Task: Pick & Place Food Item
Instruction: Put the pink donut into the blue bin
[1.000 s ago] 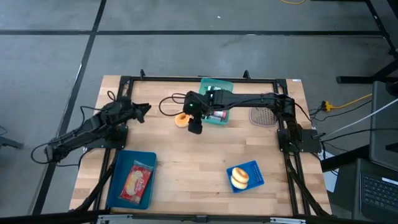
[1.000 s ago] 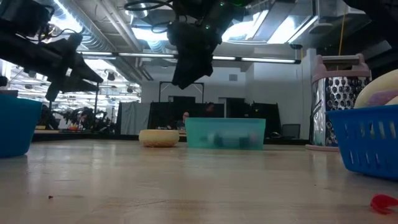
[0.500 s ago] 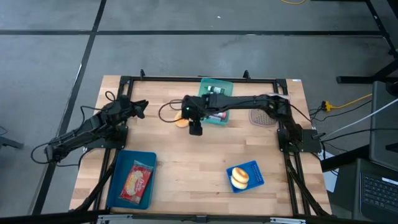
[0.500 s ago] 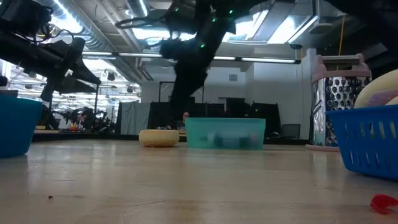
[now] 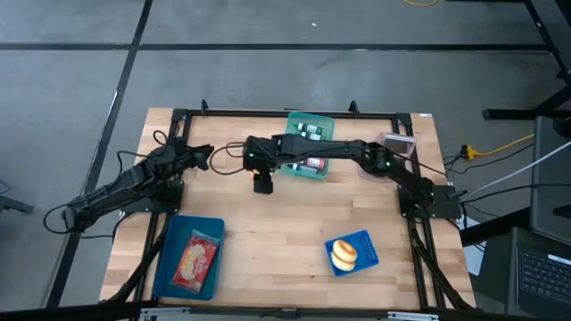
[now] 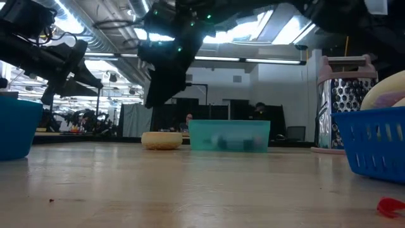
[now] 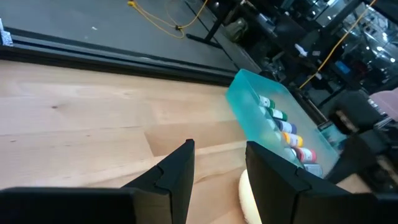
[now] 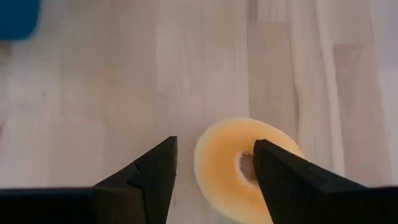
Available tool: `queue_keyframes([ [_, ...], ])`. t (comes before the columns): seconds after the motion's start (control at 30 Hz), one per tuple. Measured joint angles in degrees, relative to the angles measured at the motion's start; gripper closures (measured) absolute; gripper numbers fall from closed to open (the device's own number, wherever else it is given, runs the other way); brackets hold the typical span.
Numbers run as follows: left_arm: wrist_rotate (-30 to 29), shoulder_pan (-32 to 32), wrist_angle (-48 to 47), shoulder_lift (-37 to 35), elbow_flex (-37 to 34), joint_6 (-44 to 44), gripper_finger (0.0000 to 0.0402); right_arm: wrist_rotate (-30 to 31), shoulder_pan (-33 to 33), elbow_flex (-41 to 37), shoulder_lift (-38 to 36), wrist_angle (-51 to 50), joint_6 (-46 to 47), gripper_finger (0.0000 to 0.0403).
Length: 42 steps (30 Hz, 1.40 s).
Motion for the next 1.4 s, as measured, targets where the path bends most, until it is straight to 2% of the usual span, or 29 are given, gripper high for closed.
queue_keyframes([
  [0.1,0.09,0.00,0.00,-0.02,0.00,0.00,0.0263,-1.21,-0.56,3.68,2.93,-5.25,0.07,0.0195],
  [0.27,0.87,0.00,0.00,-0.02,0.00,0.46,0.0263,-1.60,-0.44,4.01,5.28,-8.93,0.66,0.0195],
  [0.77,0.96,0.00,0.00,-0.02,0.00,0.68,0.0263,-2.72,-0.88,4.11,6.62,-6.54,3.48,0.0195],
  [0.93,1.22,0.00,-0.02,-0.02,0.00,1.07,0.0263,-2.63,-0.97,7.57,6.43,-7.52,3.20,0.0195],
  [1.4,1.39,0.00,-0.02,0.00,-0.02,1.11,0.0263,-4.07,-2.05,7.07,8.56,-7.97,3.55,0.0195],
])
